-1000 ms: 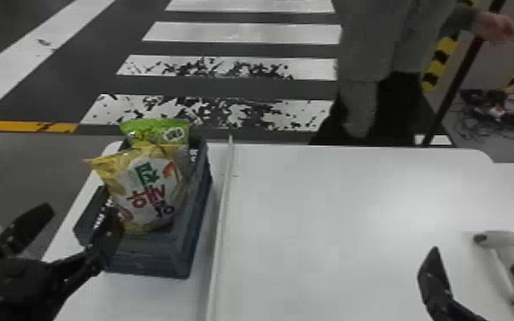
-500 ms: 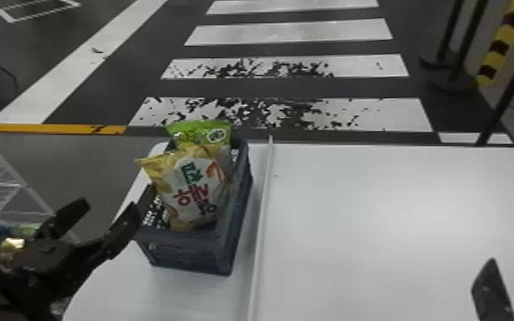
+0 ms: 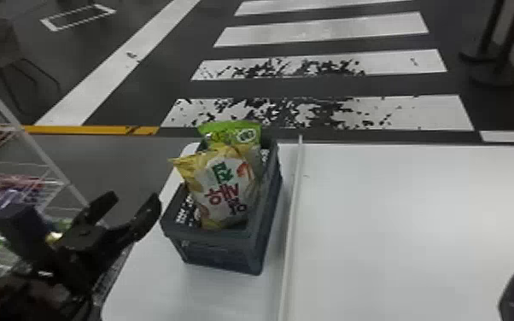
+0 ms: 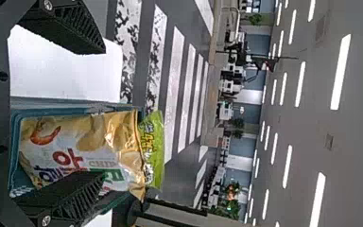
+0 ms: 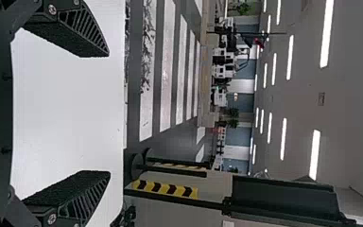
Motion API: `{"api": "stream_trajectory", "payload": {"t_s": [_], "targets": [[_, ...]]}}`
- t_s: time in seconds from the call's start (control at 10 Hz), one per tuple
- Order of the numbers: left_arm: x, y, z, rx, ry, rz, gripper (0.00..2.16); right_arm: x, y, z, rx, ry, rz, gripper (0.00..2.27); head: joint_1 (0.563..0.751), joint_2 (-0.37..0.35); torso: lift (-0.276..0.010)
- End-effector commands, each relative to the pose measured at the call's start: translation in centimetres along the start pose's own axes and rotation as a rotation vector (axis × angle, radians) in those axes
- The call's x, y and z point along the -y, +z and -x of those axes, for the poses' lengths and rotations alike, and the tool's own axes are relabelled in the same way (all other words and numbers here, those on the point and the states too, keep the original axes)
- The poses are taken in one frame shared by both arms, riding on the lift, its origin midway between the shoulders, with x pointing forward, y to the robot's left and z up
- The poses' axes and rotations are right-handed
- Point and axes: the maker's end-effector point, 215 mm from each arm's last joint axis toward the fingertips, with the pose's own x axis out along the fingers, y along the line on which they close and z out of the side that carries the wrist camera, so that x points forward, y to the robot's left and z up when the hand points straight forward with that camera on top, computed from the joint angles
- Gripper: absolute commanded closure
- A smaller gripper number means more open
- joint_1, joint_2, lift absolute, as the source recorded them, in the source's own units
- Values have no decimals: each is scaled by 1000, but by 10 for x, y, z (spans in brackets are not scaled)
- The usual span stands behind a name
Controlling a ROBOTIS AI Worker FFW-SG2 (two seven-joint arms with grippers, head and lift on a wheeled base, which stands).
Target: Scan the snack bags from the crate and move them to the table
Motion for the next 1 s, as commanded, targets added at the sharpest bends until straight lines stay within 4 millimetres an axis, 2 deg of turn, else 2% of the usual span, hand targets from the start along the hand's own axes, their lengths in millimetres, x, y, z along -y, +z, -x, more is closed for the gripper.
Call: {"api": "stream_trajectory", "payload": {"t_s": [0.0,0.2,0.3,0.4,0.6,0.9], "targets": [[-11,-2,-11,10,6,7,80,-14,-1,3,-8,22,8,107,695,286,-95],[-23,0,-22,24,13,-14,80,-32,-5,7,-14,53,33,107,695,320,-95],[-21,5,-32,39,0,-24,80,-34,-7,7,-20,56,44,107,695,340,-95],[-18,6,-46,45,-10,-55,80,-33,-9,8,-26,49,52,107,695,350,-95],[-9,14,-60,89,-45,-54,83,-37,-9,11,-23,51,68,107,695,338,-95],[11,-1,-97,61,-123,-41,80,-43,-16,17,-32,51,106,107,695,311,-95]]}}
